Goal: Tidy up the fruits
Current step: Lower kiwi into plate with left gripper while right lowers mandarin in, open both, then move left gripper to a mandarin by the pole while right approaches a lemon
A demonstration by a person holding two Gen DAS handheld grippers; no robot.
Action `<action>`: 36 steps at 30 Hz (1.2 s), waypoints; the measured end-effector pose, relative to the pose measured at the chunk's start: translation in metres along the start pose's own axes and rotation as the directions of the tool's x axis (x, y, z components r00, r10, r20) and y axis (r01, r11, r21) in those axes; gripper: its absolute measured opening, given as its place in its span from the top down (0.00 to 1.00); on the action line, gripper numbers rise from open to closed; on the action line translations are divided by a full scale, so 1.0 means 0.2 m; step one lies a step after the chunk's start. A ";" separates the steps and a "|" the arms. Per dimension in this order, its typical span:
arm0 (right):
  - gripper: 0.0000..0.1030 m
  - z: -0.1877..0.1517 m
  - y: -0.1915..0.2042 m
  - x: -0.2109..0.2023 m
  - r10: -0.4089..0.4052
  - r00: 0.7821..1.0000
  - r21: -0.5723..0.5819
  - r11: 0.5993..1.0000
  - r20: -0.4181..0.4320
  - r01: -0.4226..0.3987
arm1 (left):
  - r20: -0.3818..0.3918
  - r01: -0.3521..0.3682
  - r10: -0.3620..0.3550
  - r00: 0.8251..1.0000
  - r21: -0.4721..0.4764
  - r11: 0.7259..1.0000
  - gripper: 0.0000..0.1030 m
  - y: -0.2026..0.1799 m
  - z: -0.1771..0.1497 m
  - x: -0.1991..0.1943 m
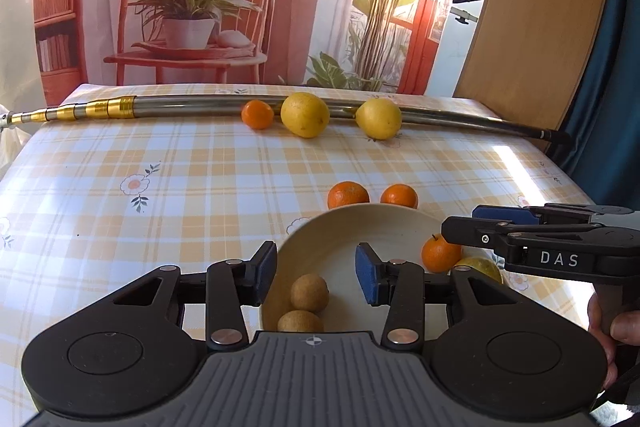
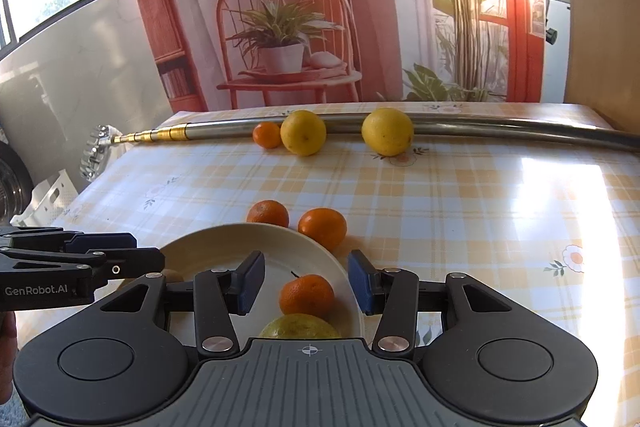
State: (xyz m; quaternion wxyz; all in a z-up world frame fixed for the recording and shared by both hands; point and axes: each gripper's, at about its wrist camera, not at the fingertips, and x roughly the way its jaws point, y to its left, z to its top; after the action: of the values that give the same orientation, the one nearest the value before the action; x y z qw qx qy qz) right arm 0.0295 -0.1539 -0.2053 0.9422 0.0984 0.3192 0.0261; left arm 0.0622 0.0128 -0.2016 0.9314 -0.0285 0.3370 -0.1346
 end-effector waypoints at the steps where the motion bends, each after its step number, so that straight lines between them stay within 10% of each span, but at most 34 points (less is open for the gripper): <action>1: 0.58 0.01 -0.02 -0.01 -0.005 1.000 0.009 1.000 0.005 0.005 | 0.003 0.010 -0.010 1.000 -0.007 1.000 0.56 0.01 0.02 -0.01; 6: 0.58 0.10 -0.11 -0.04 -0.020 0.999 0.061 0.998 0.038 0.018 | 0.014 0.006 -0.006 1.000 0.021 1.000 0.55 0.05 0.13 -0.05; 10: 0.56 0.17 -0.18 -0.08 -0.043 0.996 0.071 0.997 0.072 0.038 | 0.053 0.007 -0.010 0.999 0.057 0.998 0.35 0.07 0.21 -0.10; 16: 0.26 0.25 -0.25 -0.13 -0.072 0.990 0.090 0.994 0.119 0.061 | 0.117 0.011 -0.016 0.993 0.041 0.999 0.05 0.09 0.31 -0.16; 20: 0.00 0.29 -0.28 -0.15 -0.065 0.989 0.114 0.992 0.134 0.050 | 0.089 -0.030 0.028 0.996 0.028 0.999 0.04 0.08 0.35 -0.15; 36: 0.00 0.33 -0.33 -0.13 -0.081 0.992 0.216 0.975 0.100 0.058 | 0.113 -0.169 0.162 0.980 0.057 0.984 0.00 0.07 0.39 -0.11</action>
State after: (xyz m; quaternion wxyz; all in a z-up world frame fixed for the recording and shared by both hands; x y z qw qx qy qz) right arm 0.0488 -0.2335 -0.1518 0.9426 0.1885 0.2718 -0.0465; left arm 0.0979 0.0296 -0.1304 0.9567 0.0232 0.2827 -0.0661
